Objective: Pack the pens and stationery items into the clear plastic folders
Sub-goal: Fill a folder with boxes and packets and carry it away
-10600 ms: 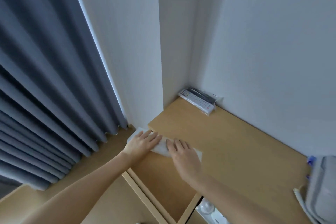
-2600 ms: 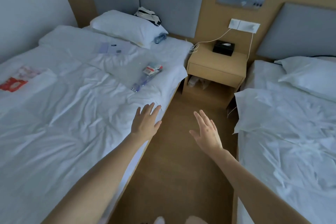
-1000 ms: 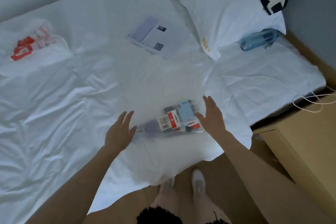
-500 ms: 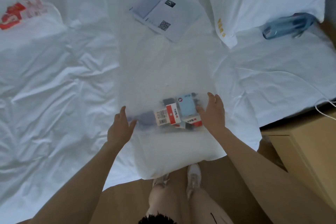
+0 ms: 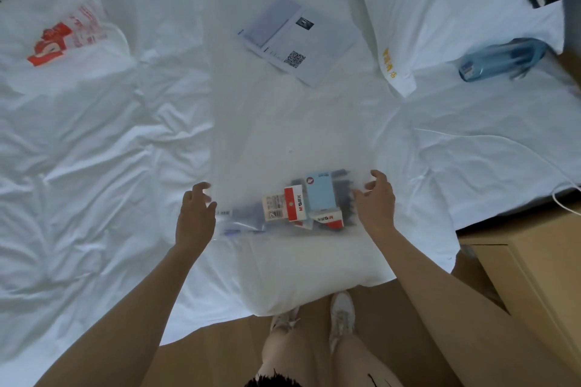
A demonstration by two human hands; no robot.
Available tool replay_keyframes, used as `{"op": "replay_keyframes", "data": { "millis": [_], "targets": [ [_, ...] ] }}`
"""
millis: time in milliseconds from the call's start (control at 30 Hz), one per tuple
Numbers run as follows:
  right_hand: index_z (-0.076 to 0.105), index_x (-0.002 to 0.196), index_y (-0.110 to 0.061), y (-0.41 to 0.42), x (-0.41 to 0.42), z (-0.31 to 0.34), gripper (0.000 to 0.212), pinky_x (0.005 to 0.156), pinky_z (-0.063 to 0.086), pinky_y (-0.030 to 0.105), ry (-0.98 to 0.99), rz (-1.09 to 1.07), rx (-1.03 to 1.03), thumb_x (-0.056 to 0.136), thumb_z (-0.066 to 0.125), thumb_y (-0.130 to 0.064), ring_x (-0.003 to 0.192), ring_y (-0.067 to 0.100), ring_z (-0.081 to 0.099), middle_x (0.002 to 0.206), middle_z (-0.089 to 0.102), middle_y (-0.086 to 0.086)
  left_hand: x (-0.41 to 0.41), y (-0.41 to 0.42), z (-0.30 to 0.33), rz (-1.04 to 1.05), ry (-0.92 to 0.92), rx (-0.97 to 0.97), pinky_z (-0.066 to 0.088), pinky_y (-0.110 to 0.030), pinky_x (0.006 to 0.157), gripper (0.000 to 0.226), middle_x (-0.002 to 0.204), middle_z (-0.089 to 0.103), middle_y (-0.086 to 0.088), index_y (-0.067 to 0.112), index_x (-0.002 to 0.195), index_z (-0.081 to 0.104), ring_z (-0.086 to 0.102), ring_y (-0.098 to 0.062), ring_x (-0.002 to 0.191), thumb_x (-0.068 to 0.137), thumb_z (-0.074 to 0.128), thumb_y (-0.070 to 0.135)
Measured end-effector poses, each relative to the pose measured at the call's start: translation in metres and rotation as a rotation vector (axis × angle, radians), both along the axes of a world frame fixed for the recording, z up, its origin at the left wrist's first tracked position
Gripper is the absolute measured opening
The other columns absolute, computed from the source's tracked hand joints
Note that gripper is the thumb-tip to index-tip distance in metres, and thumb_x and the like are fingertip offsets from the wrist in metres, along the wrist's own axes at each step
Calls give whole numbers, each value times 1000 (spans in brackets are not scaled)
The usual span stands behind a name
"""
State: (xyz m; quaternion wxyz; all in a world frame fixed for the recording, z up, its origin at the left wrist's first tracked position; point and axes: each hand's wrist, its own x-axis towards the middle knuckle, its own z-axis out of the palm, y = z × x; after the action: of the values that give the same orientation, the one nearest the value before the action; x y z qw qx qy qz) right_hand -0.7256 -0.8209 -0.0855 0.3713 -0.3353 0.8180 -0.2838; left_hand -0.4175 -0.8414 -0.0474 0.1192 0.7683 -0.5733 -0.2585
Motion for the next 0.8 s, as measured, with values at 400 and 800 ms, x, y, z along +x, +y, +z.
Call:
{"op": "replay_keyframes", "data": {
  "millis": [400, 800],
  "targets": [
    [57, 114, -3, -15, -3, 57, 27, 81, 52, 38, -405, -245, -69, 89, 51, 2, 73, 20, 54, 87, 58, 5, -10, -50, 123, -93, 146, -388, 35, -12, 70, 27, 109, 55, -14, 6, 119, 60, 52, -13, 81, 95, 49, -1],
    [49, 91, -9, -31, 4, 184, 12, 73, 49, 36, -933, -325, -310, 92, 52, 3, 77, 24, 58, 87, 60, 11, -41, -90, 323, -328, 120, -659, 49, -37, 80, 11, 107, 64, 5, 25, 100, 56, 65, -11, 69, 96, 53, 15]
  ]
}}
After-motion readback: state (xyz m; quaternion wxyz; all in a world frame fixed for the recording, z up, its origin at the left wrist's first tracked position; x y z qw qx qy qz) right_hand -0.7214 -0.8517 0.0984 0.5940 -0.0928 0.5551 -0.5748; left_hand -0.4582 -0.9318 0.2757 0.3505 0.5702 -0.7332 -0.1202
